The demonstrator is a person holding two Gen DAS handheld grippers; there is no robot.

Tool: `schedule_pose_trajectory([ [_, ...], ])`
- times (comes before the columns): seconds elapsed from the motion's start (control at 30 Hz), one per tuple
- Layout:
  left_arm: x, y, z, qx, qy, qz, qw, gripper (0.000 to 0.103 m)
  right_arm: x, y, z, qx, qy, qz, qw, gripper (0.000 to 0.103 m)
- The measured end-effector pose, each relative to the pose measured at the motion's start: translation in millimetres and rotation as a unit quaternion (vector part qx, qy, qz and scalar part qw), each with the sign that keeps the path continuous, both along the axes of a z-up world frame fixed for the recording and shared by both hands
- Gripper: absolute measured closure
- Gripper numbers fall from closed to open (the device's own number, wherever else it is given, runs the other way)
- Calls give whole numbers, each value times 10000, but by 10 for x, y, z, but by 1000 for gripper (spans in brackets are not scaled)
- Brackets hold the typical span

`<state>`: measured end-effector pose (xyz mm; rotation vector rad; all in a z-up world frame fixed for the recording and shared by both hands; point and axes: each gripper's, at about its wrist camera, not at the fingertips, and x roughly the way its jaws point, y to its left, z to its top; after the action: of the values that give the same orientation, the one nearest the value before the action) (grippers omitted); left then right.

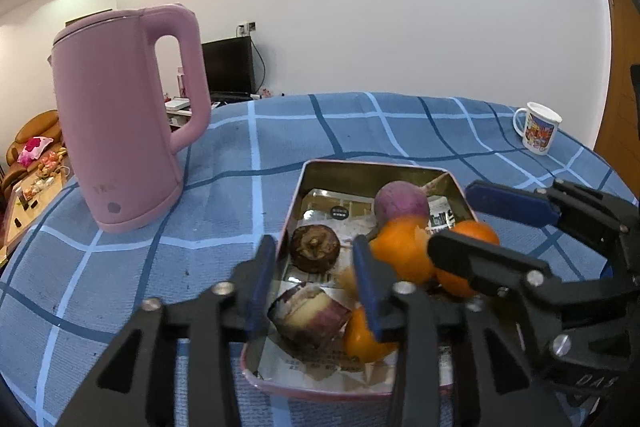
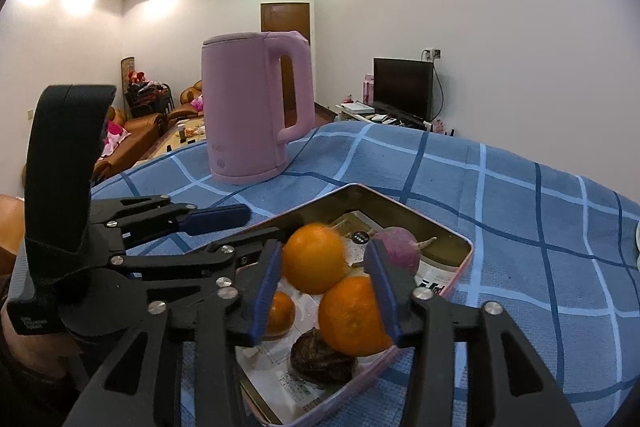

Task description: Organize fruits

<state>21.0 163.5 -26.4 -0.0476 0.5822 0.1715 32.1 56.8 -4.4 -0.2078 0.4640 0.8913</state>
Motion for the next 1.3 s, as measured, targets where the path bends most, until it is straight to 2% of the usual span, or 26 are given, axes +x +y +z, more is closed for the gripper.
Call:
schedule_pose_trajectory([
  [0.03, -13, -6, 11, 41, -37, 40, 10000, 43, 4, -16, 5, 15, 2, -24, 10000, 50],
  [0.23, -112, -89, 132, 139, -305, -9, 9994, 28, -40, -176, 86, 223, -20, -145, 9996, 47],
  [0.37, -172, -173, 218, 181, -489, -117, 9986, 25, -93, -319, 148, 264, -147, -393, 9988, 39],
  [0.5, -214, -248, 288, 157, -629, -213, 9977, 23, -148, -494, 233, 333, -317, -706, 9964, 35],
  [0.63, -278, -294, 353, 134, -788, -229, 9965, 9, -212, -623, 314, 361, -533, -953, 9934, 29],
  [0.77, -320, -343, 412, 142, -884, -253, 9957, 7, -276, -722, 362, 350, -694, -1137, 9905, 26],
  [0.83, -339, -361, 429, 144, -932, -234, 9953, 2, -289, -756, 375, 333, -727, -1213, 9894, 24],
  [1.3, -389, -477, 489, 179, -1020, -267, 9943, 0, -365, -986, 443, 459, -819, -1415, 9855, 22],
])
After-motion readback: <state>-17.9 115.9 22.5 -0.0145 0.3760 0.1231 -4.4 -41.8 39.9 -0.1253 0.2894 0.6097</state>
